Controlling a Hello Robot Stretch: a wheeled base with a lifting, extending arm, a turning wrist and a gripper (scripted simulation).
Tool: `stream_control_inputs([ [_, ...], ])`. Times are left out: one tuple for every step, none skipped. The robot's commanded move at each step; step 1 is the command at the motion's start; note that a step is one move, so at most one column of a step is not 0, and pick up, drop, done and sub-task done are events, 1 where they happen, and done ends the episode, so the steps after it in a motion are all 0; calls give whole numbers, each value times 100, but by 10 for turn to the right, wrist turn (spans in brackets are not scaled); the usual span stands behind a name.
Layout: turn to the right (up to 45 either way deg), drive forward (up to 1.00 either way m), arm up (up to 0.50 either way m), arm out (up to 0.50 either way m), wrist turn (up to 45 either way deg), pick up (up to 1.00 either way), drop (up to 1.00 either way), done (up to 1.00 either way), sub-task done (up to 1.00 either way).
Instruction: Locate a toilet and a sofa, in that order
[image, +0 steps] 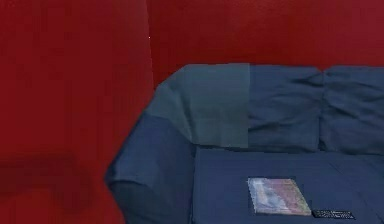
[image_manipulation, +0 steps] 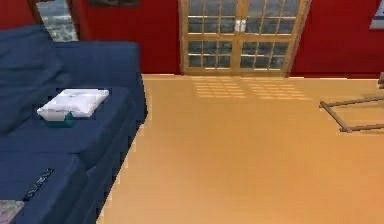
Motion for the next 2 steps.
stream_control_inputs([
  [390, 0, 0, 0, 0, 0, 0, 0, 0],
  [0, 0, 0, 0, 0, 0, 0, 100, 0],
])
